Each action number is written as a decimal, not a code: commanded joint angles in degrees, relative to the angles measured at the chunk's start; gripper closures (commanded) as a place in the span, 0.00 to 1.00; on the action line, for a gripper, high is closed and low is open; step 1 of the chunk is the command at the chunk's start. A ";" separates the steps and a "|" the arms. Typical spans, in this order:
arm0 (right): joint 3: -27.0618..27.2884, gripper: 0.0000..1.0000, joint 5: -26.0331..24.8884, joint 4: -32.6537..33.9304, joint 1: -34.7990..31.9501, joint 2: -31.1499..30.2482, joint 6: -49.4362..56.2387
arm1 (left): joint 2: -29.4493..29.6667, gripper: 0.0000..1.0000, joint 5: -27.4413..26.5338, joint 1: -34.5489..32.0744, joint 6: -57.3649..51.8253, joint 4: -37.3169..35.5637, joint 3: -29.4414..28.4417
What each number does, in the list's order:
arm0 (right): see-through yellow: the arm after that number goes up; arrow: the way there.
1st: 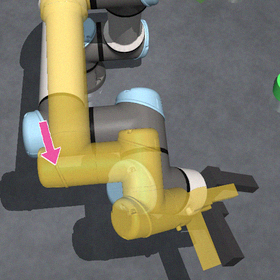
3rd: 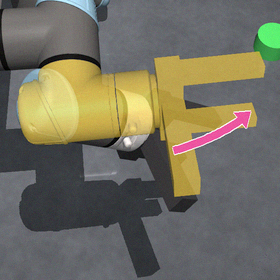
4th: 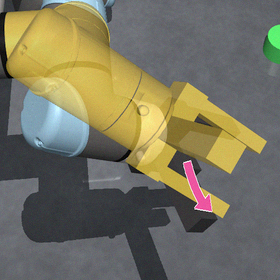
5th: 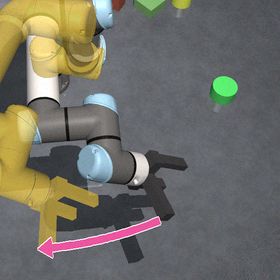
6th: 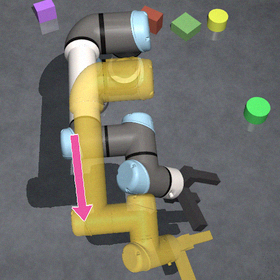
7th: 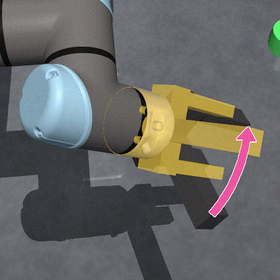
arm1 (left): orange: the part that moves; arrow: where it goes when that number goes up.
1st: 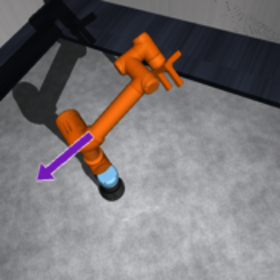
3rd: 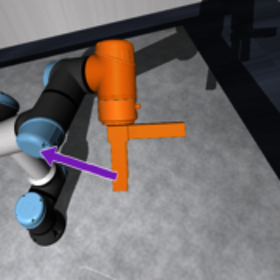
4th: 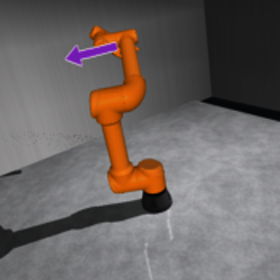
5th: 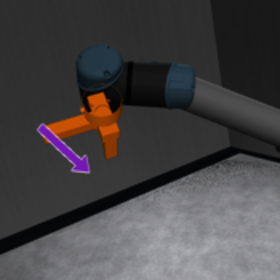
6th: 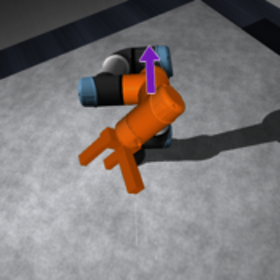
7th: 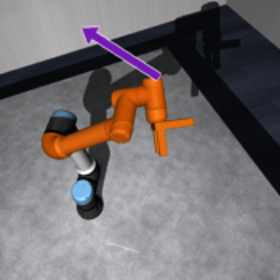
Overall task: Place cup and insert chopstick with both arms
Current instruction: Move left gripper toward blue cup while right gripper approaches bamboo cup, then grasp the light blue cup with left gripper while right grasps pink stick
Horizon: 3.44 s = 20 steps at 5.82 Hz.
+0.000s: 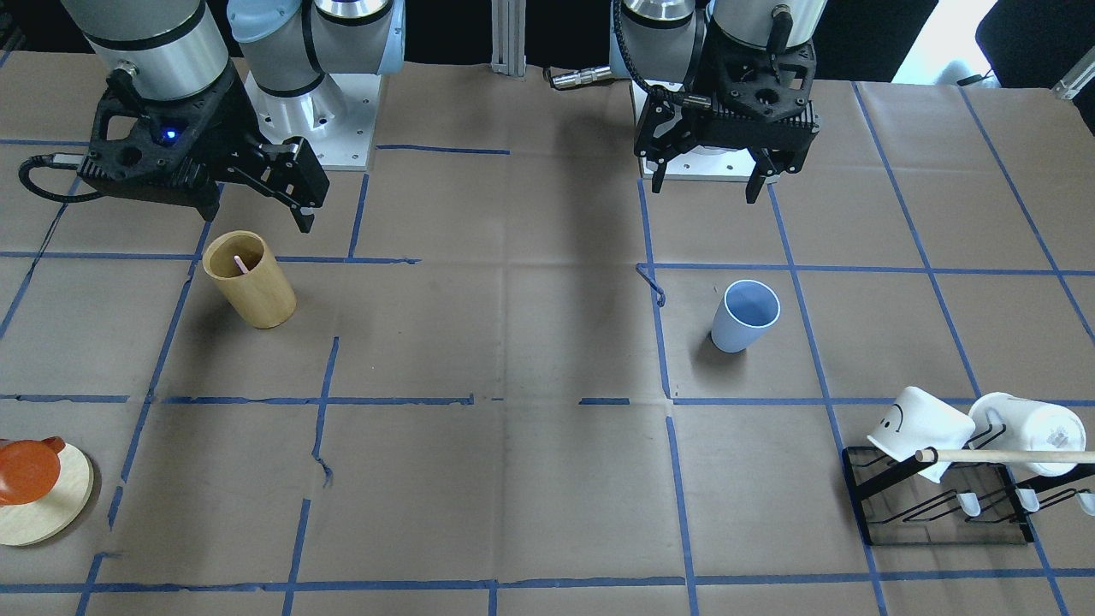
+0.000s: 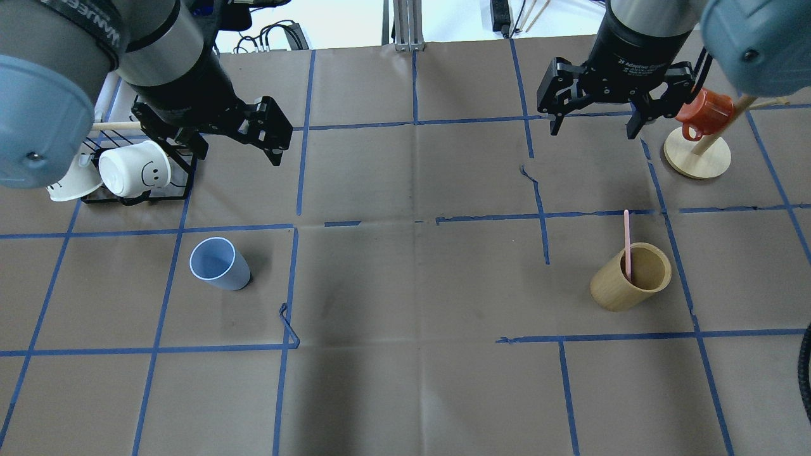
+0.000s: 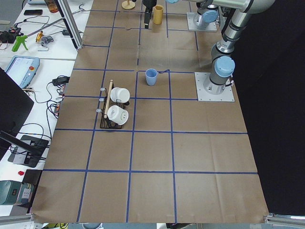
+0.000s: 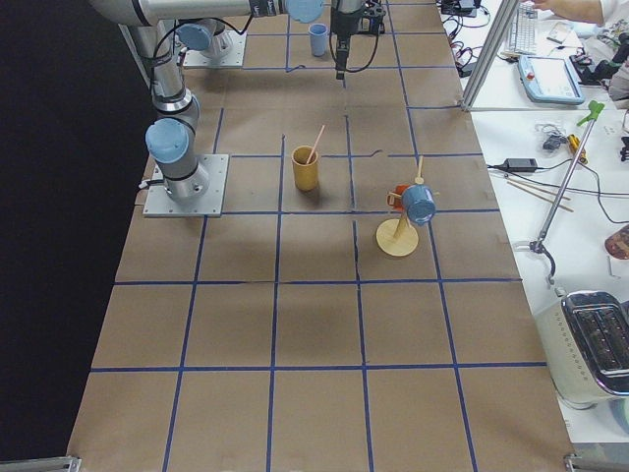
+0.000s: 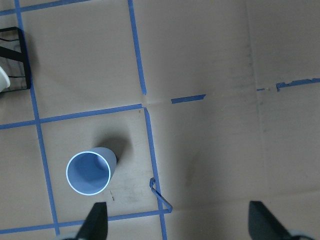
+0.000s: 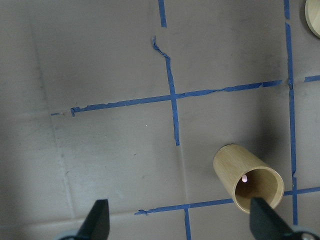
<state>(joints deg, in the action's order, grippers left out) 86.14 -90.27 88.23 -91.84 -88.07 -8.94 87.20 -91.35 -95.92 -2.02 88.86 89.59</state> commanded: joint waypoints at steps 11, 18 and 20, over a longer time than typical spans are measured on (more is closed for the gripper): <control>11.55 0.01 0.00 9.04 9.66 -2.62 13.86 | 0.60 0.01 0.29 12.06 -8.61 -13.72 19.50; 28.38 0.23 -0.88 22.86 9.75 -7.03 20.89 | 9.22 0.98 -3.05 11.81 -8.88 -29.10 28.27; 28.91 0.74 -1.23 22.42 9.75 -7.03 20.89 | 9.48 1.00 -2.44 8.14 -5.39 -25.96 23.38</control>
<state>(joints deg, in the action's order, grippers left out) 114.90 -91.33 110.77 -82.09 -95.10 11.94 96.66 -94.24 -85.65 -9.48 61.21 115.49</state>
